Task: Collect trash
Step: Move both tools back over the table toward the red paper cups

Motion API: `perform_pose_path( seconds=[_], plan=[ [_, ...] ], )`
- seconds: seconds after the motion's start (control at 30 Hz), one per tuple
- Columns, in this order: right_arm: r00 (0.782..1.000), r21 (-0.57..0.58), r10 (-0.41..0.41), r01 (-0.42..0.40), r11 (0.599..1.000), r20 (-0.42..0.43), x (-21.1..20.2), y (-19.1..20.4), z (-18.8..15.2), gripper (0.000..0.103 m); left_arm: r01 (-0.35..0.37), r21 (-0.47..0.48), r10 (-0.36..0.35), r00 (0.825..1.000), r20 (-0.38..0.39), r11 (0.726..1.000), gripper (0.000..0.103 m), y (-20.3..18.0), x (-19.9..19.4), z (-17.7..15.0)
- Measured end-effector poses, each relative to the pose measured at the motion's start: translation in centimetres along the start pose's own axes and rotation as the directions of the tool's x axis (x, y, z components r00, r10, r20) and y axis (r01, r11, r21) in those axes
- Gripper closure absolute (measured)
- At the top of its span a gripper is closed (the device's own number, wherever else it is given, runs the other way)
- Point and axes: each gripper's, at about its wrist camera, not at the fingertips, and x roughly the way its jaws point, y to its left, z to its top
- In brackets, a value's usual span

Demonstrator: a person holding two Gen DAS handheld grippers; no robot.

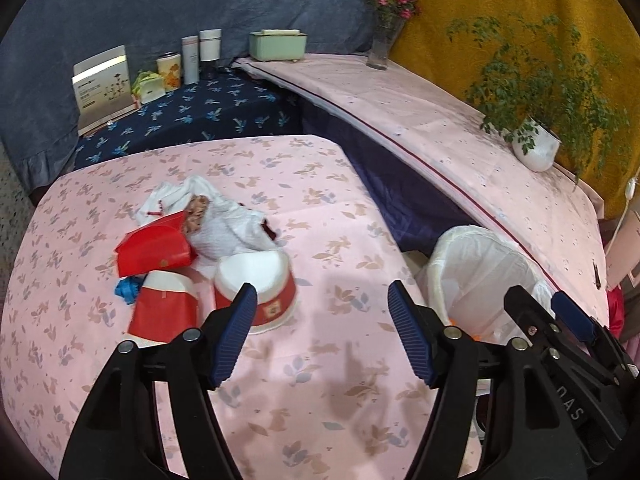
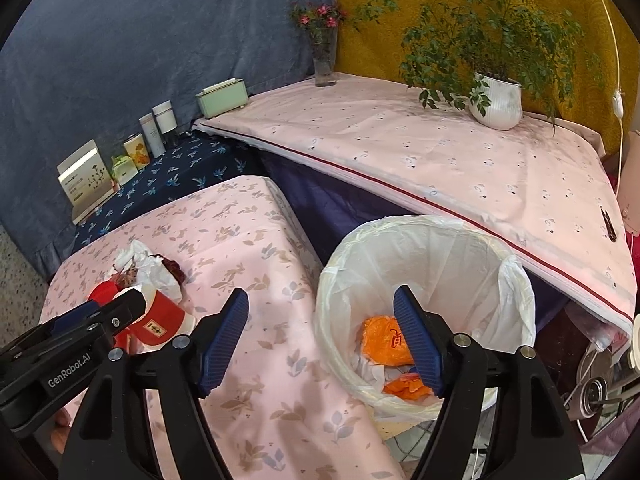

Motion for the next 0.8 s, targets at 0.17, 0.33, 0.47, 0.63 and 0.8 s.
perform_pose_path(
  seconds=[0.17, 0.33, 0.47, 0.63, 0.8],
  plan=[
    [1.000, -0.023, 0.022, -0.023, 0.999, -0.017, 0.5, 1.8, -0.4, 0.029, -0.058, -0.030, 0.058, 0.998, 0.001, 0.998, 0.029, 2.6, 0.1, -0.5],
    [0.998, -0.048, 0.049, -0.051, 0.998, -0.036, 0.9, 3.9, -0.9, 0.028, -0.129, -0.044, 0.129, 0.992, -0.016, 0.991, 0.025, 5.5, 0.4, -1.5],
    [0.995, -0.079, 0.076, -0.081, 0.994, -0.056, 1.5, 6.3, -1.5, 0.028, -0.165, -0.067, 0.163, 0.986, -0.041, 0.984, 0.014, 8.2, 0.8, -2.4],
    [0.990, -0.114, 0.110, -0.119, 0.986, -0.085, 2.5, 9.4, -2.0, 0.028, -0.188, -0.069, 0.184, 0.981, -0.067, 0.980, 0.012, 10.6, 1.5, -3.1],
    [0.986, -0.143, 0.137, -0.150, 0.978, -0.096, 3.4, 12.1, -1.8, 0.026, -0.164, -0.045, 0.159, 0.982, -0.104, 0.985, 0.010, 11.7, 2.7, -3.5]
  ],
)
